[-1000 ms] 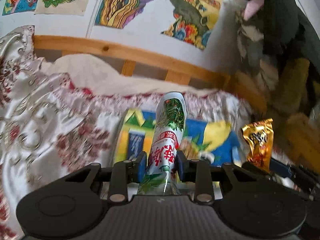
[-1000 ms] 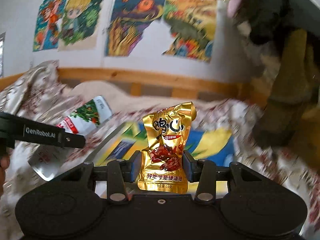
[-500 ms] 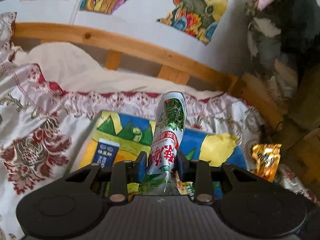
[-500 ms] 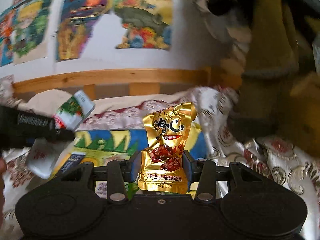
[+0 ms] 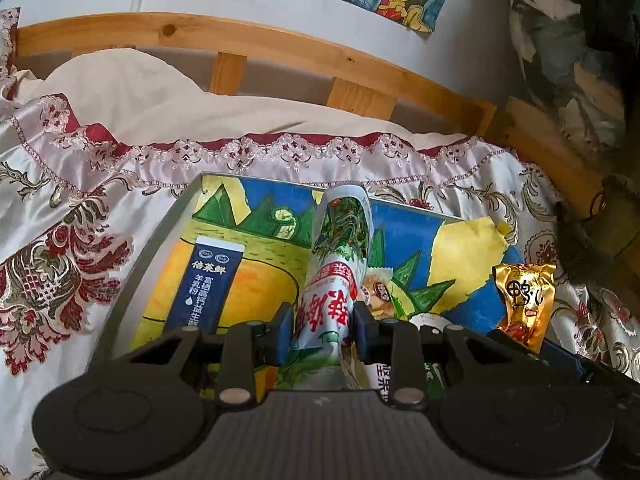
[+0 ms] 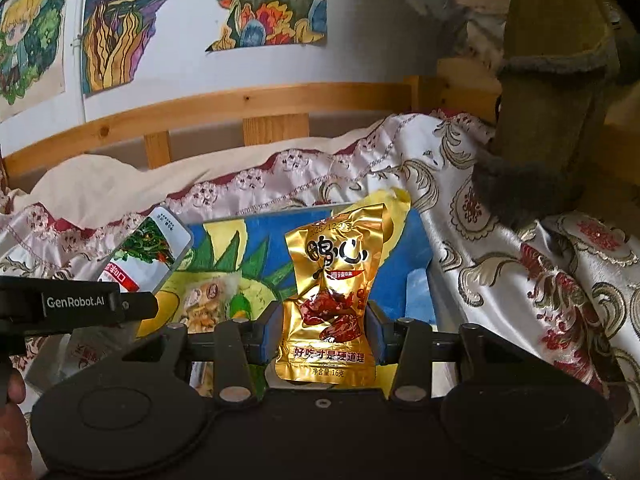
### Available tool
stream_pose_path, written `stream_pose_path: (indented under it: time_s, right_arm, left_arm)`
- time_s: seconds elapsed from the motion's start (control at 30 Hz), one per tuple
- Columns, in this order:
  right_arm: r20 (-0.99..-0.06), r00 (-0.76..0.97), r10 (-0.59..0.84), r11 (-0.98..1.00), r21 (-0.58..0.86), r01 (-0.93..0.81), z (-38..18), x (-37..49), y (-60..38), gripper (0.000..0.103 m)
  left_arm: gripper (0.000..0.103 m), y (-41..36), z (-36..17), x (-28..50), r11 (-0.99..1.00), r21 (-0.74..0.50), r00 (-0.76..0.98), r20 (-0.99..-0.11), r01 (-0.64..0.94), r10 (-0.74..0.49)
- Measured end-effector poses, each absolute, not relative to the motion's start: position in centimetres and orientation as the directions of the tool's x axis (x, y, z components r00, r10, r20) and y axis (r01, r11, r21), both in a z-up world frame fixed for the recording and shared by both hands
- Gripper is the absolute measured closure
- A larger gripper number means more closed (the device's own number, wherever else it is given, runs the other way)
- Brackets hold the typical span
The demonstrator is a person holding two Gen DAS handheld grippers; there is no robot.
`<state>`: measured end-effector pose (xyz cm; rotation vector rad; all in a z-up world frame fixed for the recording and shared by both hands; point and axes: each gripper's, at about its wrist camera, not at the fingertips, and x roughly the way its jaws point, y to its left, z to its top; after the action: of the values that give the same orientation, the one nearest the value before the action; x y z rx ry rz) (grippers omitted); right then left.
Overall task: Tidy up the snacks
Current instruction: 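Carry the white-green pack and gold bag over the tray with both tools, then open both tools to drop the packs into the tray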
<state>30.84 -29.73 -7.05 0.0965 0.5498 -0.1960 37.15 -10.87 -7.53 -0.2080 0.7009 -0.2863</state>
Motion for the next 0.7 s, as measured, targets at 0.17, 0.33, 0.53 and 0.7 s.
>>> stream_pose_path:
  time_s: [0.17,0.33,0.53,0.7]
  right_arm:
    - [-0.555,0.818,-0.148,0.974,0.06,0.217,-7.7,31.1,-29.9,0.057]
    - [-0.59,0.796,-0.133,0.974,0.07,0.215,-8.5,31.3,-29.9,0.056]
    - [-0.595,0.793,-0.131,0.976,0.063,0.208,-8.5,31.3,-29.5,0.054]
    - [-0.6,0.79,-0.129,0.976,0.063,0.208,-8.4,31.2,-29.5,0.049]
  left_arm:
    - [0.068,-11.1,-7.8,37.2,0.943,-0.27,0.723,-0.611,0.193,-0.323]
    - [0.067,-11.1,-8.0,37.1,0.946,-0.26,0.727,-0.61,0.192,-0.315]
    - [0.064,-10.9,-8.1,37.0,0.95,-0.257,0.735,-0.607,0.178,-0.302]
    - [0.049,-10.7,-8.0,36.9,0.952,-0.257,0.735,-0.613,0.164,-0.292]
